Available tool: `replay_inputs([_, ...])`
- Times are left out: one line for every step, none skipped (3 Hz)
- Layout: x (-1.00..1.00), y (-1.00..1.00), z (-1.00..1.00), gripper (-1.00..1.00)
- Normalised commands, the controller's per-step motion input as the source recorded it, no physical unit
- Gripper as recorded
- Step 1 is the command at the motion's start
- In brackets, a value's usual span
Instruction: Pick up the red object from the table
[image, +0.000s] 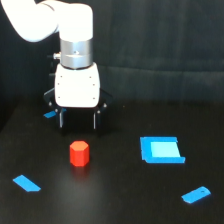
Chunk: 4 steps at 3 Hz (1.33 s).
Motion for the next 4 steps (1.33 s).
replay_inputs([0.03,-0.87,0.06,1.0])
replay_inputs([0.09,-0.88,0.06,1.0])
replay_inputs([0.06,-0.8,-0.04,1.0])
replay_inputs([0.12,-0.71,0.0,0.98])
